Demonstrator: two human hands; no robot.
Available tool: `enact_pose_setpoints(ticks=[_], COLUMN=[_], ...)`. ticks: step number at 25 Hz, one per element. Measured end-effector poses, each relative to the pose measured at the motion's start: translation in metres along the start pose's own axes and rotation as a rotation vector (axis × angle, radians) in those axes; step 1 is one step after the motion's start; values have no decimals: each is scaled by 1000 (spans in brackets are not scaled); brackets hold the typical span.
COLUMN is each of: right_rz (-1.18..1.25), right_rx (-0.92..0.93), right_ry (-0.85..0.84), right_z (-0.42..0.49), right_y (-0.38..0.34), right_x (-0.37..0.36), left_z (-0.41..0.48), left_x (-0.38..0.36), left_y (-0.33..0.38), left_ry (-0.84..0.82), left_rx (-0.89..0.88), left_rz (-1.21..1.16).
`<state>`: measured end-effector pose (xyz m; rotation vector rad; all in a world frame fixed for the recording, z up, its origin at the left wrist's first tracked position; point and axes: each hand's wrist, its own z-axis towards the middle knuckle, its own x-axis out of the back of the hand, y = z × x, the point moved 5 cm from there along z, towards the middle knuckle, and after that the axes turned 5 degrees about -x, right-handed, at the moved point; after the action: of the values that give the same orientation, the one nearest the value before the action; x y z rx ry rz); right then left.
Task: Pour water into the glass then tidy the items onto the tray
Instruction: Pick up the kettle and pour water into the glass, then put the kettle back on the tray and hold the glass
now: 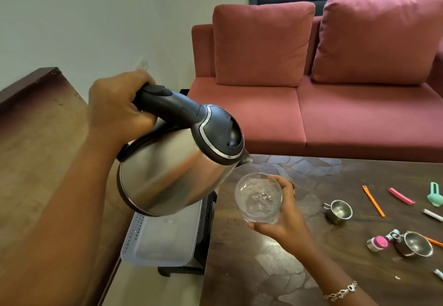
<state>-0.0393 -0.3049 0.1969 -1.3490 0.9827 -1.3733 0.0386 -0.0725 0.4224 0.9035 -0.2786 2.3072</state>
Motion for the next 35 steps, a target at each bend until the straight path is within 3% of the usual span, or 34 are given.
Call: enact_pose_setpoints(ticks=[5, 11, 14, 16, 20, 26, 29, 35], right_rz=[-18, -20, -25, -33, -59, -94, -94, -118], right_rx=[12, -10, -21, -21, -15, -19, -28, -48], right_ry=[-21, -58, -75, -87, -100, -122, -130, -121], right_z=[-2, -1, 0, 2, 7, 19, 23, 24], right_y=[4, 6, 2, 1, -1, -3, -5, -6], right_x=[-7, -20, -26, -31, -39, -48, -49, -51], left_z=[-22, -64, -98, -124, -182, -297, -333, -381], left_x=[-3, -47, -65, -74, -97, -129, -148, -172], left_y=[-25, -67, -97, -111, -127, -135, -135, -146], left_ry=[-78, -500, -704, -732, -572, -76, 110, 162], left_rx=[286, 523, 783, 1044, 1429, 1817, 1923, 1946], left_rz=[34, 24, -75, -242, -456, -566, -561, -406])
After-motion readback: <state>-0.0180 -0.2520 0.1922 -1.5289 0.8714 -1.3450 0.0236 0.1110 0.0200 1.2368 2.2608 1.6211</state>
